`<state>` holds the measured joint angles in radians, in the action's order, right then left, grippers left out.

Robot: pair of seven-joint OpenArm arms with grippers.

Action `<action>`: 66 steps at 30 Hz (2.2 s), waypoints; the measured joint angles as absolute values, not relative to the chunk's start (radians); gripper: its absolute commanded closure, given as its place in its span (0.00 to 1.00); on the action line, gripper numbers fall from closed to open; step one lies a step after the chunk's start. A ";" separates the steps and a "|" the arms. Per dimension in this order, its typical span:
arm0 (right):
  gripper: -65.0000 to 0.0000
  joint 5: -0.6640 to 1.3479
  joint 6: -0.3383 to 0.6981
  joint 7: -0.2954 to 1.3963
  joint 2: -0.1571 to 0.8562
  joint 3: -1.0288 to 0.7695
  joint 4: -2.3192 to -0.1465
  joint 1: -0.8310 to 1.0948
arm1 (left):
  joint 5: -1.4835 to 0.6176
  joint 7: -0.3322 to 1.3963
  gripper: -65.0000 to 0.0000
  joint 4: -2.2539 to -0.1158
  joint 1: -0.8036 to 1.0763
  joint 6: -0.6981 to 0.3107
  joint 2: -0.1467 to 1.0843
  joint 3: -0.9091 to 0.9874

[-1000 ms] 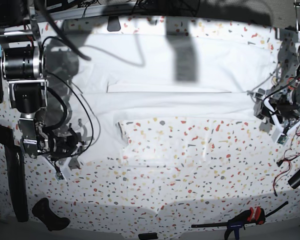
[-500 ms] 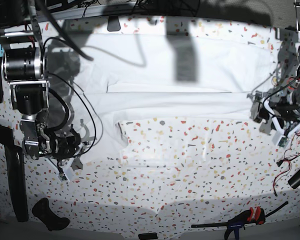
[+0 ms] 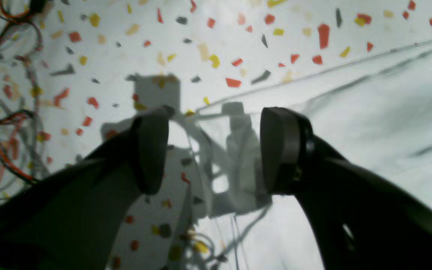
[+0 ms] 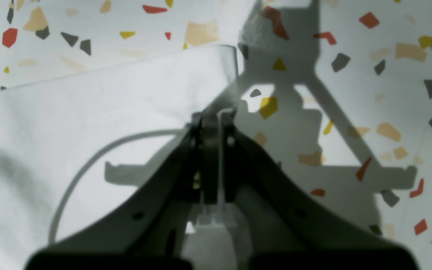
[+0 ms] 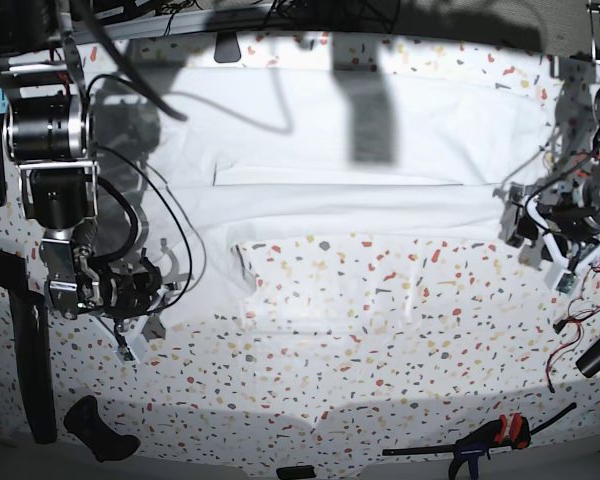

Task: Fold the T-shirt properly
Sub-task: 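Move both grippers to the new folded edge of the shirt, then grasp the folded edge with both grippers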

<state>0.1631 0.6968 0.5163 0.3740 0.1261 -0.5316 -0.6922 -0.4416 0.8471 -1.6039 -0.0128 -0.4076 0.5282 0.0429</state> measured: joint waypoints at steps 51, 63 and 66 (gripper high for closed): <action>1.00 0.163 0.696 0.521 0.374 0.126 -0.532 -0.692 | -0.334 0.769 0.46 -1.511 0.014 -0.446 0.446 0.038; 1.00 0.163 0.696 0.521 0.374 0.126 -0.532 -0.692 | -0.341 0.758 0.46 -1.509 -0.022 -0.445 0.446 0.038; 1.00 0.163 0.696 0.521 0.374 0.126 -0.532 -0.692 | -0.341 0.762 0.46 -1.509 -0.019 -0.445 0.446 0.038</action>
<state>0.1631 0.6964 0.5205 0.3740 0.1261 -0.5316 -0.6922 -0.3408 0.7616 -1.5089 -0.0193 -0.4454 0.4458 0.0376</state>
